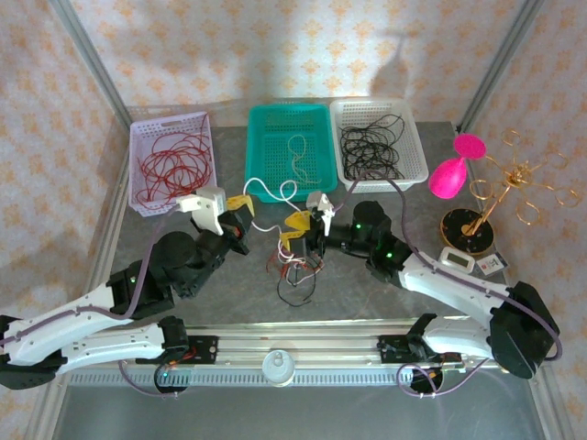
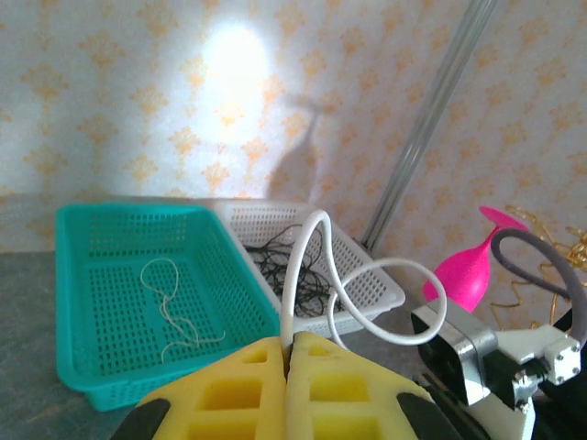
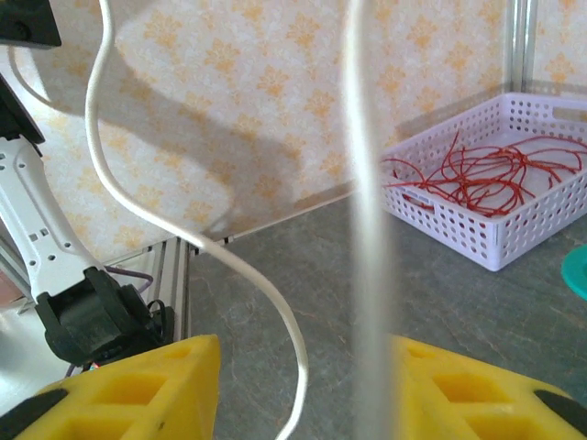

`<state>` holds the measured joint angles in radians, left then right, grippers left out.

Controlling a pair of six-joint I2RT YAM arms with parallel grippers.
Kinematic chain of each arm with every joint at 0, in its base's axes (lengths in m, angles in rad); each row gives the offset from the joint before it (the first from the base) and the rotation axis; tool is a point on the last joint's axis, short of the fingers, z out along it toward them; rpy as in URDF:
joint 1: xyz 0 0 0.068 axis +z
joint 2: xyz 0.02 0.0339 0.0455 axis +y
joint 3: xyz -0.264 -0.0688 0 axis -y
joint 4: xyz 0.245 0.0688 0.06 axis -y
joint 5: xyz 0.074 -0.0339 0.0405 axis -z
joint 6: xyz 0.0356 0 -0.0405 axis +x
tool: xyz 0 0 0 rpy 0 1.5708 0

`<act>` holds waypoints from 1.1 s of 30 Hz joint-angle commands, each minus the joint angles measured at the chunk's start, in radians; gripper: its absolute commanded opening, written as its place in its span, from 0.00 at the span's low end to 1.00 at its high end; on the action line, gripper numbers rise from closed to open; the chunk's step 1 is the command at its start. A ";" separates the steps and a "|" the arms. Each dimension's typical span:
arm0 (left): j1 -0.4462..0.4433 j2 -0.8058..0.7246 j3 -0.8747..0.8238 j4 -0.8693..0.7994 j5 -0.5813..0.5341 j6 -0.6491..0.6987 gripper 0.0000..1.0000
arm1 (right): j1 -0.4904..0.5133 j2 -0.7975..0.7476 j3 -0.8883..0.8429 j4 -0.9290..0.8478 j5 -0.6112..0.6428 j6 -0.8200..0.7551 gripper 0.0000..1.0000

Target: Untangle the cables

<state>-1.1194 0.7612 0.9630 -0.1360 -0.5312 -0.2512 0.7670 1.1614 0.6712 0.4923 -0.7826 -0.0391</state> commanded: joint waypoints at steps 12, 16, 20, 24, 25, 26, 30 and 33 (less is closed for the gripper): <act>-0.005 0.034 0.135 0.108 0.074 0.131 0.00 | 0.005 0.061 -0.111 0.372 0.007 0.113 0.46; -0.006 0.036 0.156 0.131 0.070 0.145 0.00 | 0.006 0.099 -0.121 0.406 0.038 0.143 0.43; -0.005 0.041 0.175 0.136 0.073 0.158 0.00 | 0.005 0.036 -0.169 0.390 0.075 0.095 0.43; -0.005 0.069 0.210 0.071 0.043 0.176 0.00 | -0.010 -0.132 -0.143 0.157 0.162 0.039 0.43; -0.005 0.074 0.218 0.053 0.040 0.175 0.00 | -0.019 -0.166 -0.139 0.117 0.172 0.044 0.43; -0.006 0.078 0.220 0.037 0.038 0.173 0.00 | -0.038 -0.199 -0.128 0.072 0.186 0.078 0.43; -0.005 0.079 0.195 0.024 0.004 0.154 0.00 | -0.199 -0.292 -0.073 -0.039 -0.025 0.200 0.36; -0.005 0.077 0.178 0.029 0.013 0.145 0.00 | -0.204 -0.336 -0.032 -0.042 -0.101 0.228 0.44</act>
<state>-1.1194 0.8467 1.1526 -0.0856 -0.4980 -0.1036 0.5621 0.8608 0.5819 0.5060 -0.7456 0.1295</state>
